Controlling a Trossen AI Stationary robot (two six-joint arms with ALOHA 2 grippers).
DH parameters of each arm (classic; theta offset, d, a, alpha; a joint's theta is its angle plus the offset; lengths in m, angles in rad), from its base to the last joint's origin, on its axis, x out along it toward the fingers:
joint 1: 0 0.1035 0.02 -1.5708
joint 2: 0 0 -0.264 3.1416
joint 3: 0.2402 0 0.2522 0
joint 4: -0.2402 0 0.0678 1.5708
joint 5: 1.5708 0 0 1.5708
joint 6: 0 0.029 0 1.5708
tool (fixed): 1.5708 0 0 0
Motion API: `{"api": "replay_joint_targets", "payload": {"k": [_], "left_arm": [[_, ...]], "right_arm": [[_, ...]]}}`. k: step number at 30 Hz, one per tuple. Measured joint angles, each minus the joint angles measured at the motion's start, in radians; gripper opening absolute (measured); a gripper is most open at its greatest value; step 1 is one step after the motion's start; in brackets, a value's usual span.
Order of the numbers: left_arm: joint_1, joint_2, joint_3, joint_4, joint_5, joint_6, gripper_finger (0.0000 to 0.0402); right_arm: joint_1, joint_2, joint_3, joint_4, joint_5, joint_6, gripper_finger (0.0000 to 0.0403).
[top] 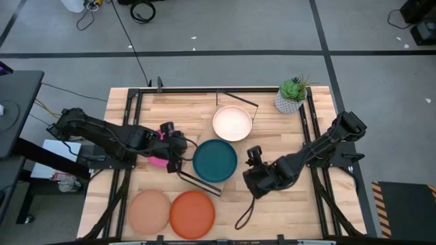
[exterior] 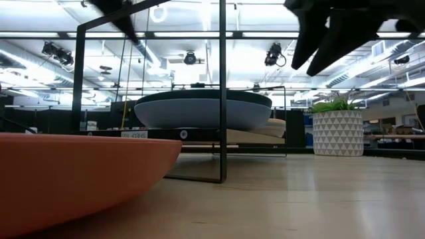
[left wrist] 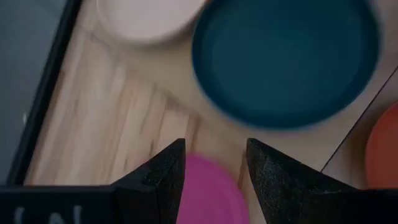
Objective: Place and stack plates onto a shelf
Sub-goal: Stack the pink plate on top of the dark green plate on the shelf
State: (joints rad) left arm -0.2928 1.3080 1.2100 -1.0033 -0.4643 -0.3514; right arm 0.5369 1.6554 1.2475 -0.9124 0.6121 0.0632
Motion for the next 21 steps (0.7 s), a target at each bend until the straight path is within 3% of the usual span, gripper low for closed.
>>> {"api": "replay_joint_targets", "payload": {"k": [9,14,21], "left_arm": [[0.129,-0.114,-0.237,0.016,0.061,-0.125,0.0176],[0.317,-0.156,-0.336,0.088,0.152,-0.079,0.0172],[0.658,-0.133,-0.445,0.269,0.374,0.082,0.0151]], "right_arm": [[0.074,-0.001,-0.055,0.067,0.050,0.033,0.0165],[0.077,0.000,-0.057,0.071,0.052,0.038,0.0165],[0.073,0.000,-0.057,0.123,0.051,-0.011,0.0165]]}}
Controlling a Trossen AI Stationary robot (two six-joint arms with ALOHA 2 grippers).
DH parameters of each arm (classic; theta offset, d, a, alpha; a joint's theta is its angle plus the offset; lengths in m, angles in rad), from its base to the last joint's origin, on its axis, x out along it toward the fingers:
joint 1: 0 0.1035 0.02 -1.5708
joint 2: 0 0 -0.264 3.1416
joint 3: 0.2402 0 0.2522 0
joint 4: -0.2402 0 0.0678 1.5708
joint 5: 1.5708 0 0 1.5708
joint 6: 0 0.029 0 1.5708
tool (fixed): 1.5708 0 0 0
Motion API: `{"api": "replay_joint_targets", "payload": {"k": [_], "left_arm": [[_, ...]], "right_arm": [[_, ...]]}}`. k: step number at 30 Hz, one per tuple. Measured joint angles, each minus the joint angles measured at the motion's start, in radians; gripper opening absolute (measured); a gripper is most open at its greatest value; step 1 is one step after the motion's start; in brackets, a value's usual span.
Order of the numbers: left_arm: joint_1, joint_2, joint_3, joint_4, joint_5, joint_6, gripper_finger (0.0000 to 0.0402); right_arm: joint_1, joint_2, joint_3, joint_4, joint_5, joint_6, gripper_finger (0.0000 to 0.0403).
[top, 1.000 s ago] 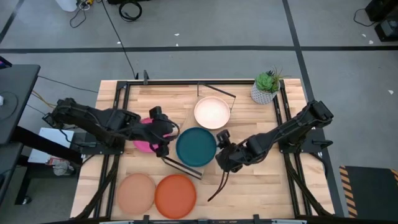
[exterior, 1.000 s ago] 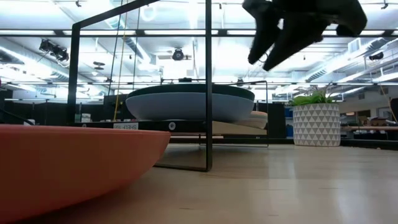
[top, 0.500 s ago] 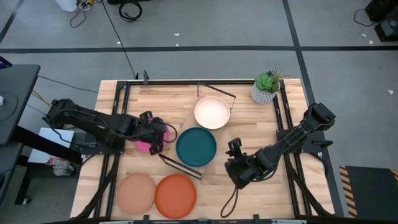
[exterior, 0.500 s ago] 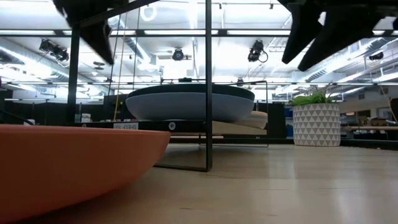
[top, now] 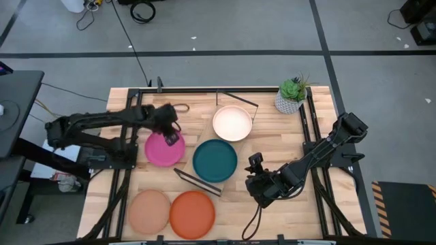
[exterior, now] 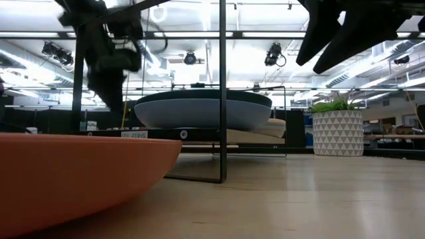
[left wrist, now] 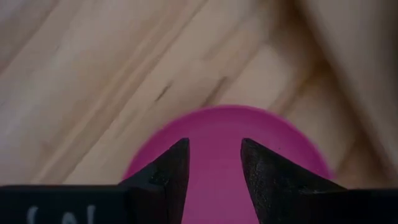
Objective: Place and stack plates onto a shelf
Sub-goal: Stack the pink plate on top of the dark green plate on the shelf
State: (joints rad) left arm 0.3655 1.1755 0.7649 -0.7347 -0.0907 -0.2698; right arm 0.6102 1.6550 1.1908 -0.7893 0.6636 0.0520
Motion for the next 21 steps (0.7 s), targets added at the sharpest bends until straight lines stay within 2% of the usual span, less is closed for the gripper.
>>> {"api": "replay_joint_targets", "payload": {"k": [2,7,16,21], "left_arm": [[0.081,0.022,-0.016,0.019,0.030,0.048,0.0145],[0.212,0.103,-0.020,0.012,0.017,0.144,0.0143],[0.267,0.273,-0.020,-0.004,0.070,0.291,0.0172],[0.264,0.344,-0.020,-0.001,0.036,0.365,0.0174]], "right_arm": [[0.000,0.000,0.000,0.006,0.000,-0.006,0.0164],[0.000,0.000,0.000,0.012,-0.002,-0.006,0.0164],[0.000,0.000,0.000,0.041,-0.010,-0.007,0.0164],[-0.001,0.000,0.000,0.041,-0.010,-0.004,0.0164]]}}
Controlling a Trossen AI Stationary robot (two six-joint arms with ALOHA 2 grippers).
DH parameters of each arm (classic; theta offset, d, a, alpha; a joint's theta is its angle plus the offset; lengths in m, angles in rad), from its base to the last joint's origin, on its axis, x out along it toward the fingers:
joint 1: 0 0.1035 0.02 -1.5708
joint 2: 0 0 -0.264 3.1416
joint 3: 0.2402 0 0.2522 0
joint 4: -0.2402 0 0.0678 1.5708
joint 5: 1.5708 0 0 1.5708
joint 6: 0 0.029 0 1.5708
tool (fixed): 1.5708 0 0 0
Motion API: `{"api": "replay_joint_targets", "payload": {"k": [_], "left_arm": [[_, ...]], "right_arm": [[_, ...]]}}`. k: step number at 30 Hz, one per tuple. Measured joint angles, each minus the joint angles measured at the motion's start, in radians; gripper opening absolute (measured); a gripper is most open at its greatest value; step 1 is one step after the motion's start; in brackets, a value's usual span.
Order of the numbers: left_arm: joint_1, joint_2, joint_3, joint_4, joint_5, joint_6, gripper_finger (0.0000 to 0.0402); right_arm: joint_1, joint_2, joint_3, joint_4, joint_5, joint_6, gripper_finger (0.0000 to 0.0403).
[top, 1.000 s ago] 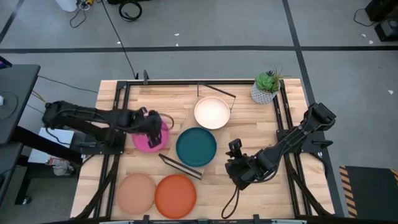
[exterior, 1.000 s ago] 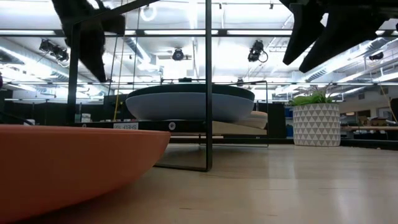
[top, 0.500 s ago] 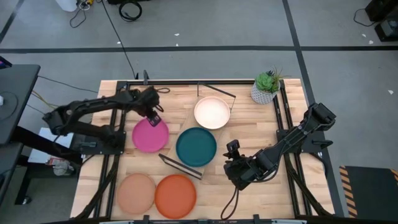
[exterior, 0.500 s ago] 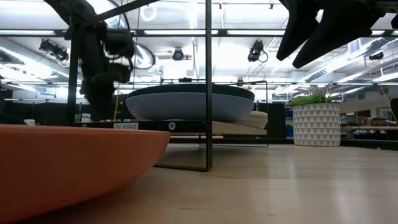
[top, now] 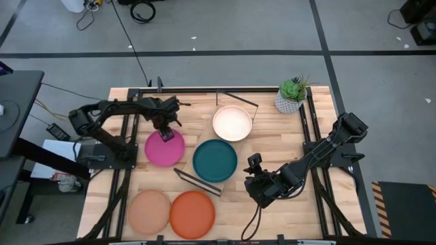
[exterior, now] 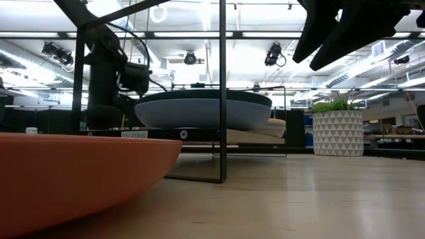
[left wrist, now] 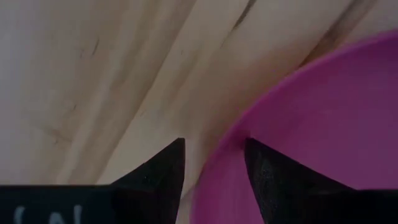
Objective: Place and stack plates onto a shelf
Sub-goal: Stack the pink plate on top of the dark green plate on the shelf
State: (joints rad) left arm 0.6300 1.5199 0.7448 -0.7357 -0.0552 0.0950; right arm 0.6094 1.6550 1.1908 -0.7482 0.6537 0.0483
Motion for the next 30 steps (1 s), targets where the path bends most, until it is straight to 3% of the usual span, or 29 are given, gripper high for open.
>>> {"api": "replay_joint_targets", "payload": {"k": [4,9,11,16,21,26,30], "left_arm": [[-0.005,0.021,0.000,-0.004,0.001,0.049,0.0140],[-0.004,0.015,0.028,-0.073,0.031,0.085,0.0037],[-0.004,0.016,0.057,-0.125,0.045,0.097,0.0017],[-0.005,-0.024,0.181,-0.222,0.052,0.099,0.0017],[-0.011,-0.060,0.386,-0.352,0.077,0.086,0.0016],[-0.035,-0.061,0.615,-0.558,0.013,0.081,0.0015],[-0.060,-0.062,0.751,-0.567,0.075,0.006,0.0015]], "right_arm": [[-0.003,0.000,0.000,0.000,0.000,0.000,0.0164],[-0.011,0.000,0.000,0.001,0.000,0.001,0.0164],[-0.013,0.000,0.000,0.001,-0.001,0.001,0.0164],[-0.015,0.000,0.000,0.003,0.000,0.008,0.0164],[-0.014,0.000,0.000,0.000,-0.017,0.009,0.0164],[-0.014,0.001,0.000,-0.010,-0.023,0.029,0.0164],[-0.014,0.001,0.000,-0.016,-0.022,0.039,0.0164]]}}
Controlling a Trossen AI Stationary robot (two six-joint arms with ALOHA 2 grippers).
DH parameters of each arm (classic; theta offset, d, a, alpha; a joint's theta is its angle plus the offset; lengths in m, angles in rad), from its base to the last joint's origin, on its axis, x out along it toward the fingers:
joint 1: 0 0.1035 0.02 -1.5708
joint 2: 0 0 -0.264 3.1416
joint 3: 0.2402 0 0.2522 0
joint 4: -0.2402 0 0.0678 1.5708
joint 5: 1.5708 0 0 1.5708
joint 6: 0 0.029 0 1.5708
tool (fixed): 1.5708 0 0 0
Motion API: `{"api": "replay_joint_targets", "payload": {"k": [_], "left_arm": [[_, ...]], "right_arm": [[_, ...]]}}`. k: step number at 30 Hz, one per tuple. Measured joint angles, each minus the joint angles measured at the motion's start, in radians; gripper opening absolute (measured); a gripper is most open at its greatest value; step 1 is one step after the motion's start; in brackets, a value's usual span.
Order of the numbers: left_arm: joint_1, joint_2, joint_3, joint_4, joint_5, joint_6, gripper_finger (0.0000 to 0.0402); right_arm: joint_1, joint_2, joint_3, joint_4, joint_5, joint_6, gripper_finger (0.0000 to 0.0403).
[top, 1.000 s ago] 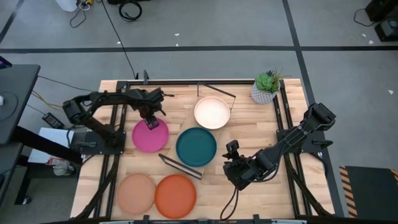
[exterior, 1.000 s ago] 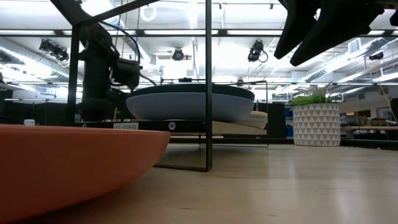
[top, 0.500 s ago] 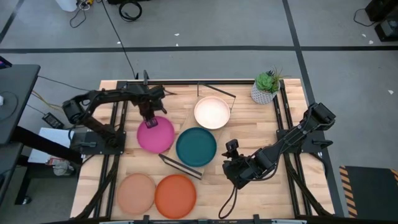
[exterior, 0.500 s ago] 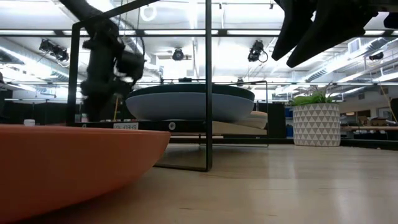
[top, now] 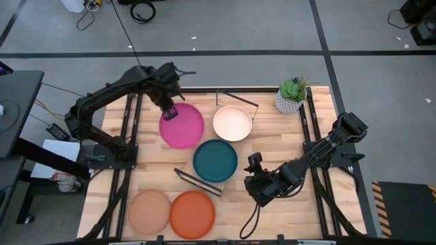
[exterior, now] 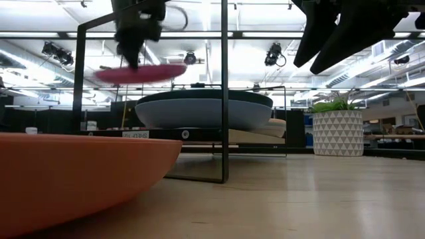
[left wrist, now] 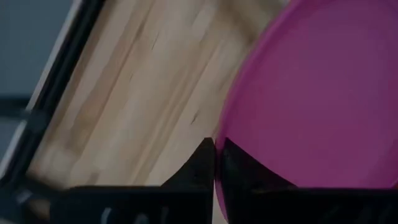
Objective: Place and stack plates onto a shelf
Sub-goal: Stack the pink plate on top of the dark green plate on the shelf, then stack the orange plate on top of the pink plate on the shelf
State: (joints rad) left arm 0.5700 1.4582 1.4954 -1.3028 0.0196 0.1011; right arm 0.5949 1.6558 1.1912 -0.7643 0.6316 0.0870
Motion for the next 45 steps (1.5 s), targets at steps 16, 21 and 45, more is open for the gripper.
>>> {"api": "replay_joint_targets", "payload": {"k": [16,21,45], "left_arm": [[-0.355,0.172,0.036,0.237,0.085,-0.142,0.0017],[-0.404,0.258,0.035,0.240,0.081,-0.111,0.0018],[-0.427,0.317,0.161,0.249,0.016,-0.020,0.0142]], "right_arm": [[0.001,0.000,0.000,-0.001,0.003,0.009,0.0164],[0.001,0.000,0.000,0.002,0.003,-0.005,0.0164],[0.000,0.000,0.000,0.008,0.003,-0.038,0.0165]]}}
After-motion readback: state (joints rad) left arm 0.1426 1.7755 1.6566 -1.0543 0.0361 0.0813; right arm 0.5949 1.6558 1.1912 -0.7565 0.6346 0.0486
